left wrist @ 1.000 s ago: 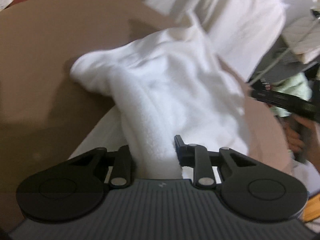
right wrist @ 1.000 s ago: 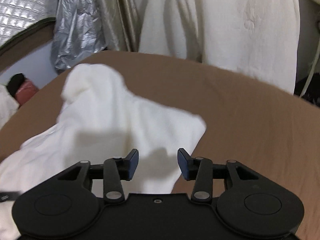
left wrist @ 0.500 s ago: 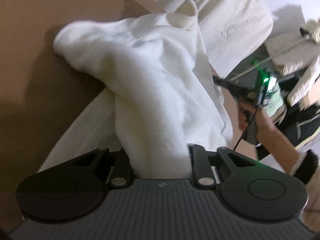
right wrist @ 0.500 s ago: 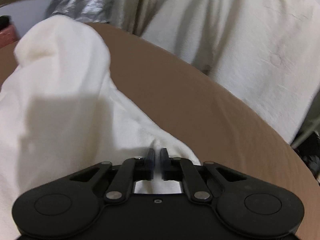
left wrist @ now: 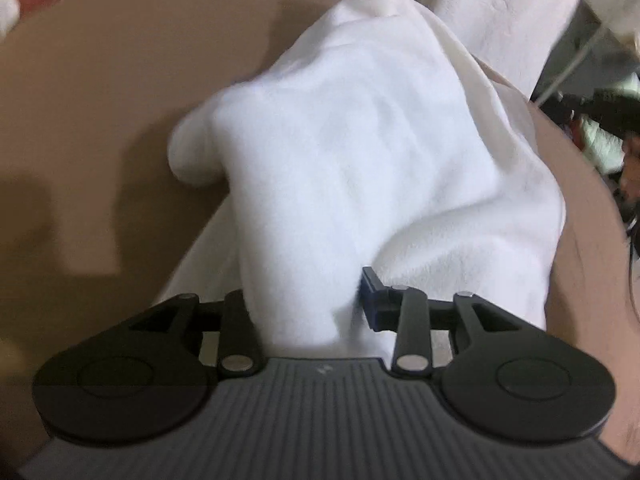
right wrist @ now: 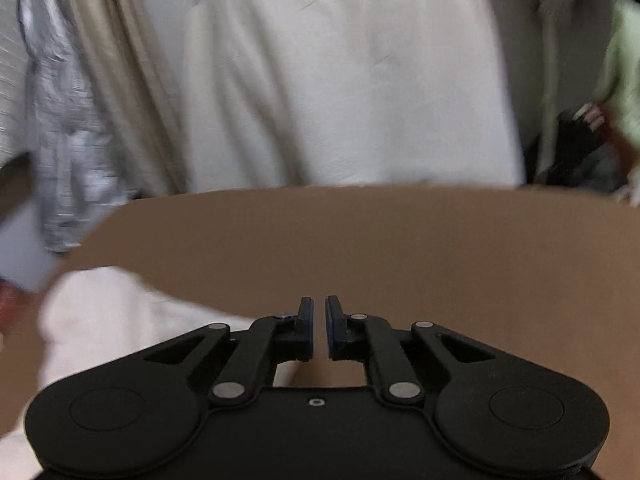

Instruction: Fold clothes

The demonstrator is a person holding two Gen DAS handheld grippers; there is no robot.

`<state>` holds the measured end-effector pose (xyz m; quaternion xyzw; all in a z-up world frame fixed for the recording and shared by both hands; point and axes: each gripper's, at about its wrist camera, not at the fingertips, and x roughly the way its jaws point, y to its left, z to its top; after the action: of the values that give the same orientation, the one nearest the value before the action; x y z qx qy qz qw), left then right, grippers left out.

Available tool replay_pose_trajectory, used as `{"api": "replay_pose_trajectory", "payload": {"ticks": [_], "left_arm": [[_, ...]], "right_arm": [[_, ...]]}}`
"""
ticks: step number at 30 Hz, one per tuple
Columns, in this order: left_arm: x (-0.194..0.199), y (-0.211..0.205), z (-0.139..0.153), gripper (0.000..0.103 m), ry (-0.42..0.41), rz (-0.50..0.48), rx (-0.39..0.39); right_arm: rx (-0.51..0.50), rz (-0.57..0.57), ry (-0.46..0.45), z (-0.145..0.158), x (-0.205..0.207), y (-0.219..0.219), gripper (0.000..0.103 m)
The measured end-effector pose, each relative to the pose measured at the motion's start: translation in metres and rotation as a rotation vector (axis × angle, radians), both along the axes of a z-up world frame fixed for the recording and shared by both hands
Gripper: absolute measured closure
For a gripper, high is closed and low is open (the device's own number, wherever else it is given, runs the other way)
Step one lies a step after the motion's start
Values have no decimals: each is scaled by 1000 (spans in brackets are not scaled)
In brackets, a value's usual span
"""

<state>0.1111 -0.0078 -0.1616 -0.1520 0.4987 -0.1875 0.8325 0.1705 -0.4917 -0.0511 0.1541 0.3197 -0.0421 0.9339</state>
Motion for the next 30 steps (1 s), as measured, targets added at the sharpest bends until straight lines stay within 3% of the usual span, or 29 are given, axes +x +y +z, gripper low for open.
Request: {"api": "replay_pose_trajectory", "payload": {"ticks": [1,3,5,7,10,15,22,25,30], "left_arm": [[1,6,0,68,5,11,-48],[3,19,-1,69,-7,21,-149],[6,35,-9,69,12,24,-290],[12,46,-17,69,10,-6,-432],[29,42,-29,70,19,-54,-541],[43,34,-47,70,75,-64,-596],[43,27,-45,70,80,-64,-589],[39,35,-47,70,84,-58,-587],[42,36,-52,70,100,-45,-608]], "right_arm": [[19,41,-2,-2,2,4,90],[33,144,5,-5,15,19,76],[19,259,25,-9,34,38,56],[-45,363,61,-11,56,62,54],[-153,494,133,-20,88,91,54],[-323,577,291,-52,118,125,54],[-286,694,419,-63,107,142,53],[-345,667,381,-62,100,150,52],[-416,593,338,-76,98,161,25]]}}
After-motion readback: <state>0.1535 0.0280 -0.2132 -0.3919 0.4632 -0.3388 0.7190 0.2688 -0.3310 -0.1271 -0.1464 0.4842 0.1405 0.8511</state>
